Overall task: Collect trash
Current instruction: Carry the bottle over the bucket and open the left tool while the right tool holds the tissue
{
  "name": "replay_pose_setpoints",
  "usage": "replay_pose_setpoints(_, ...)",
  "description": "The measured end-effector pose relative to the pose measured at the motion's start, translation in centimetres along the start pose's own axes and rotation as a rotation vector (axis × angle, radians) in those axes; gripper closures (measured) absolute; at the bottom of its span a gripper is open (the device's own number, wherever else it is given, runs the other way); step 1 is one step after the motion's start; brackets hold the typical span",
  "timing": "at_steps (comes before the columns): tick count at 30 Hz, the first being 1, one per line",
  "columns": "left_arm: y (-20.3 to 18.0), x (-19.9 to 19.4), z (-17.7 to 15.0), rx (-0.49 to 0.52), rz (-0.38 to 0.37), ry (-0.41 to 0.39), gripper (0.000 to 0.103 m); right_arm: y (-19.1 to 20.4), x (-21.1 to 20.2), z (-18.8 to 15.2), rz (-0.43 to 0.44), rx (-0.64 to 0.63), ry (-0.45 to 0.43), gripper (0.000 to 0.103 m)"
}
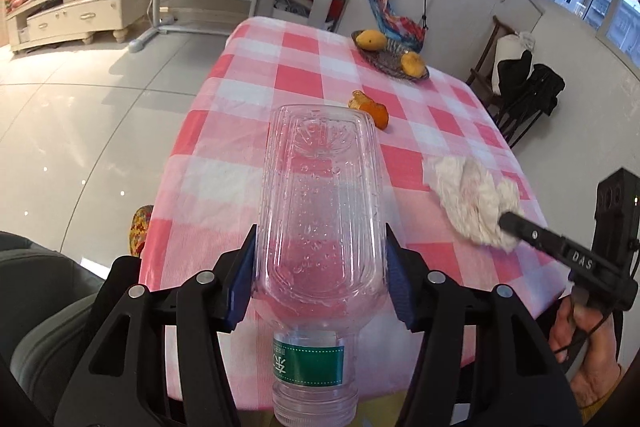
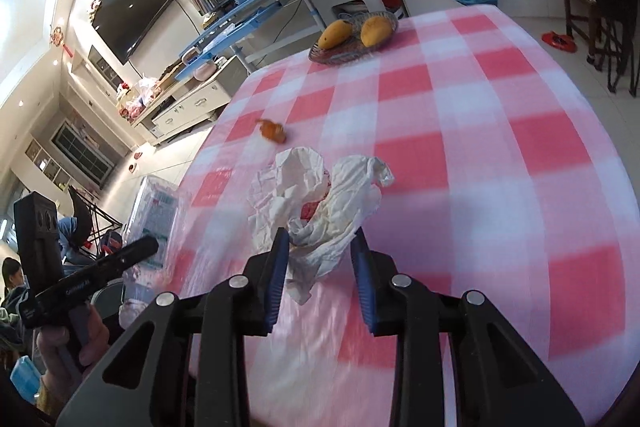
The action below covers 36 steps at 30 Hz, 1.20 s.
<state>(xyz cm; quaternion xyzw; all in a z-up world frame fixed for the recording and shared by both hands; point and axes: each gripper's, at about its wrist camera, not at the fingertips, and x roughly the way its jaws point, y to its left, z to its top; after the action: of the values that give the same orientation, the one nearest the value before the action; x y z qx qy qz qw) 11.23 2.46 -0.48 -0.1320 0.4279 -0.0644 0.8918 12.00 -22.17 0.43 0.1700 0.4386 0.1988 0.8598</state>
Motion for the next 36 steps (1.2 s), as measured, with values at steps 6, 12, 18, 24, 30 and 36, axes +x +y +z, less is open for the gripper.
replay_pose_setpoints(6,0.2,-1.3,-2.4,-0.013,-0.018,-0.077,0.048,-0.3,-0.3,-2.0,-0.004,0.032,0.007,0.071)
replay_pose_setpoints(12,0.2,-1.9,-3.2,0.000,-0.018,-0.105,0.048,0.2,-0.1,-3.0,-0.009,0.019,0.004,0.070)
replay_pose_setpoints(18,0.1,-2.2,-3.6,-0.005,-0.028,-0.115,0.049,-0.1,-0.5,-3.8,-0.007,0.017,-0.009,0.070)
replay_pose_setpoints(24,0.3,-3.1,-3.8,-0.023,-0.093,-0.149,0.049,0.3,-1.7,-4.3,0.015,0.003,-0.051,0.073)
replay_pose_setpoints(30,0.1,-3.3,-4.1,-0.023,-0.117,-0.153,0.049,0.4,-2.5,-4.6,0.029,-0.001,-0.074,0.078)
replay_pose_setpoints(36,0.5,-3.2,-4.5,-0.032,-0.129,-0.152,0.049,0.3,-2.6,-4.7,0.026,0.008,-0.075,0.080)
